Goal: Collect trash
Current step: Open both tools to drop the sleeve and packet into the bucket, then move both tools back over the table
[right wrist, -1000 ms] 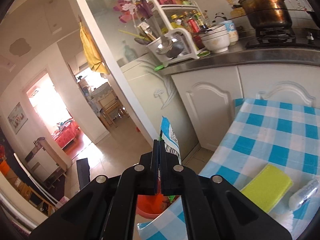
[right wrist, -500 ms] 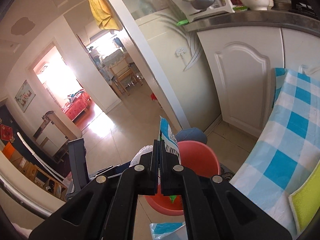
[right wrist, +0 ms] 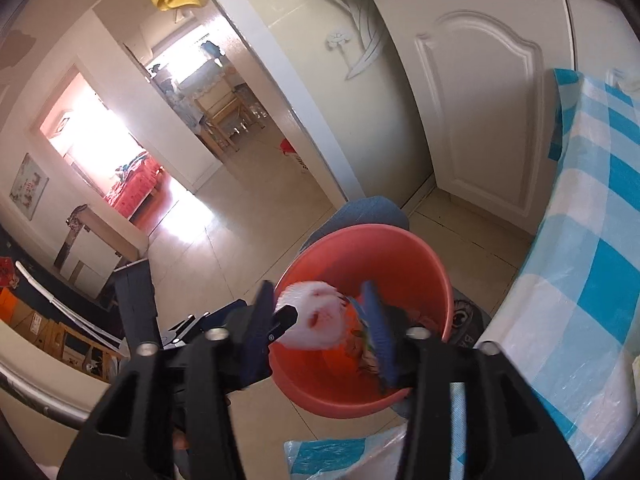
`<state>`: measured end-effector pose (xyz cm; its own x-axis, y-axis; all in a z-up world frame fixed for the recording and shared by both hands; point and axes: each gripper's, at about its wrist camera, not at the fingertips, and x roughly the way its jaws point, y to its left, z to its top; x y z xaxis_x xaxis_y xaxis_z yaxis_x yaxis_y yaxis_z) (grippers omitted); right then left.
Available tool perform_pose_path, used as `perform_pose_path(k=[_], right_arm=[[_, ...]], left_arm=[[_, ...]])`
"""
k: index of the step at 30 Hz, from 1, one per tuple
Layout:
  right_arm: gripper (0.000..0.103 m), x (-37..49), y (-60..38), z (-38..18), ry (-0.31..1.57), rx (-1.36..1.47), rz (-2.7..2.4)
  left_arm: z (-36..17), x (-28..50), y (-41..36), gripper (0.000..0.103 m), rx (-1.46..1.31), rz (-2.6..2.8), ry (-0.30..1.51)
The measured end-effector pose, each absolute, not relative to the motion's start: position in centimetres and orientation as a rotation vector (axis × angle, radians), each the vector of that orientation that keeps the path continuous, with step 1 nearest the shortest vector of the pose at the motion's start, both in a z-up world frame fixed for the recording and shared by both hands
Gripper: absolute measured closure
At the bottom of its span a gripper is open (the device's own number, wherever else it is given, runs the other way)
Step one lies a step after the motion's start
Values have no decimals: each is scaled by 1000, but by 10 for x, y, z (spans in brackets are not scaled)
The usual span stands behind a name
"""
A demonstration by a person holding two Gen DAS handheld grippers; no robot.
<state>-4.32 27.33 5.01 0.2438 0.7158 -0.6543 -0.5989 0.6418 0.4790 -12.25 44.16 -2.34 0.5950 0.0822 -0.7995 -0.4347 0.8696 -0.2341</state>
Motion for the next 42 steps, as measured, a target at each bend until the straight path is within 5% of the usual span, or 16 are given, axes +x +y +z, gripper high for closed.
perform_pose_path(k=[10,27,42], right_arm=[[15,-60,224,85,805,117,795],[5,-114,151,108,449,115,708],[5,-147,55,115,355,218,516]], left_arm=[[-7,-133,448,9,-473,324,810],[39,-150,411,7,-593,172,489],[63,-151,333,6,-445,-34,541]])
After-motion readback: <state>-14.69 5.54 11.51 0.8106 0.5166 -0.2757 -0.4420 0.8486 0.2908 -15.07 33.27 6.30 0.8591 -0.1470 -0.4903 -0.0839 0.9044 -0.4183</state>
